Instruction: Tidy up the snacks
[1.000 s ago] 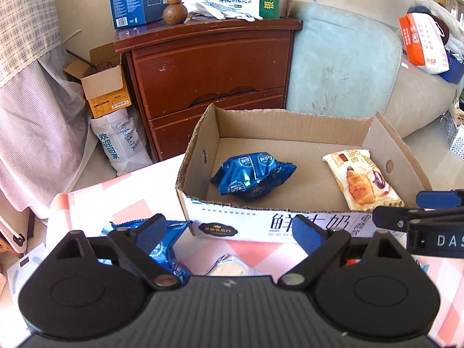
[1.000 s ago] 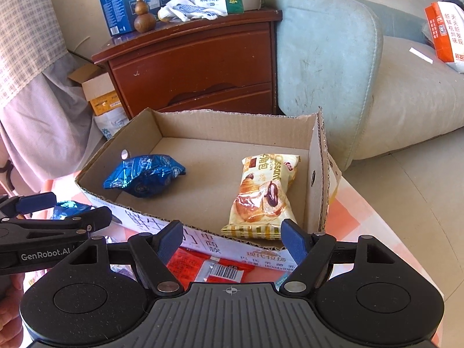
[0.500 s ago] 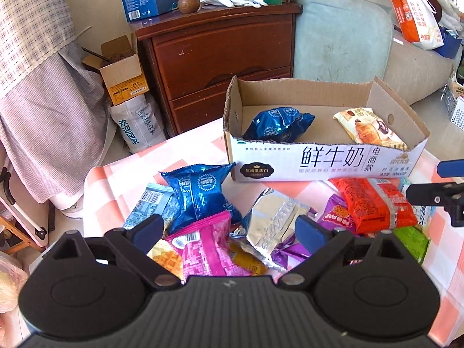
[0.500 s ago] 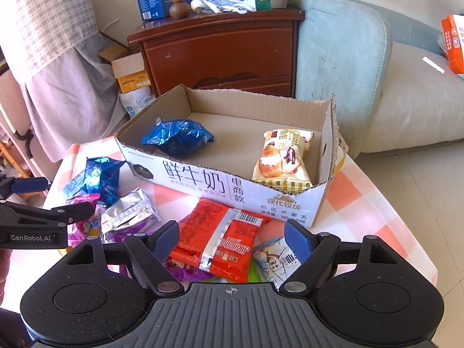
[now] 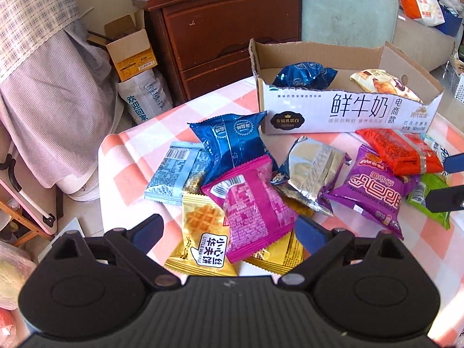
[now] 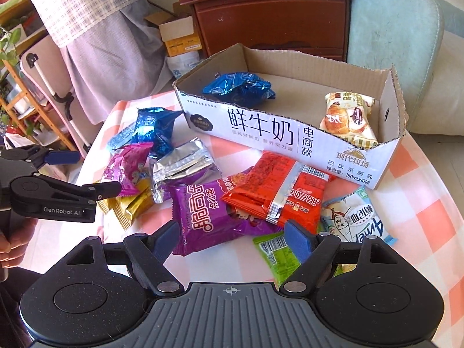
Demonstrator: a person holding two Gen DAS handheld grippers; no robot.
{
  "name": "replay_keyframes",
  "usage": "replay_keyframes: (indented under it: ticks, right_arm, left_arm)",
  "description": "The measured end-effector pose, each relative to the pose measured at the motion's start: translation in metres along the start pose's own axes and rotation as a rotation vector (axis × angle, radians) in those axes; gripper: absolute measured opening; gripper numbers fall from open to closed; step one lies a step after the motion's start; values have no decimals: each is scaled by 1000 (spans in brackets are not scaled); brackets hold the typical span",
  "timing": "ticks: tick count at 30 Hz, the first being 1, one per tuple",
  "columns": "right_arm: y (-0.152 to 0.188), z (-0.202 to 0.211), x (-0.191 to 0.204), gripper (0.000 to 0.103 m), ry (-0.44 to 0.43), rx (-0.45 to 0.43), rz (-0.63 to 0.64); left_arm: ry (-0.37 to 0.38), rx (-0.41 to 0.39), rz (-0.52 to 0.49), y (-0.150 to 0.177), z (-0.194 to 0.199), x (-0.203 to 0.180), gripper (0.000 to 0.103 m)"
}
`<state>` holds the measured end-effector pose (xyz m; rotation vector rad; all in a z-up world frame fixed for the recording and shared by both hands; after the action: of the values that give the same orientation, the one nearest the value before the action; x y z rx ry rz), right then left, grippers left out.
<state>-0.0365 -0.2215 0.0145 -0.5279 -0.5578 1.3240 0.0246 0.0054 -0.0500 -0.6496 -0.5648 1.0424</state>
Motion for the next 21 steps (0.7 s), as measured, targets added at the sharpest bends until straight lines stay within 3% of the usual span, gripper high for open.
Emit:
replay_keyframes:
  ticks: [5,14,21]
  right_arm:
    - [-4,-12,-3,81,-31,35,-102]
    - [-6,-41,-14,81,27,84,-370]
    - [-8,-58,-3,82,119,77,-460]
  left_arm:
    - [4,-6,109,-3,-3,13,97]
    - [-37,11,103,-8,-20,1,97]
    - [-84,16,80,-8,-29,-6,97]
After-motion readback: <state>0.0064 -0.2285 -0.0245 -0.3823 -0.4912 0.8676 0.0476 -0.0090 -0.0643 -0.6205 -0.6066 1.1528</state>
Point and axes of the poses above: each gripper's, at about its wrist camera, not at the fingertips, and z roughly against the way its jaws point, x to its left, y to its underside, the point moved 1 cm from there along -z, roughly the way its jaws point, and after that the axes turned 11 degrees about -x, right-handed, at the moved point
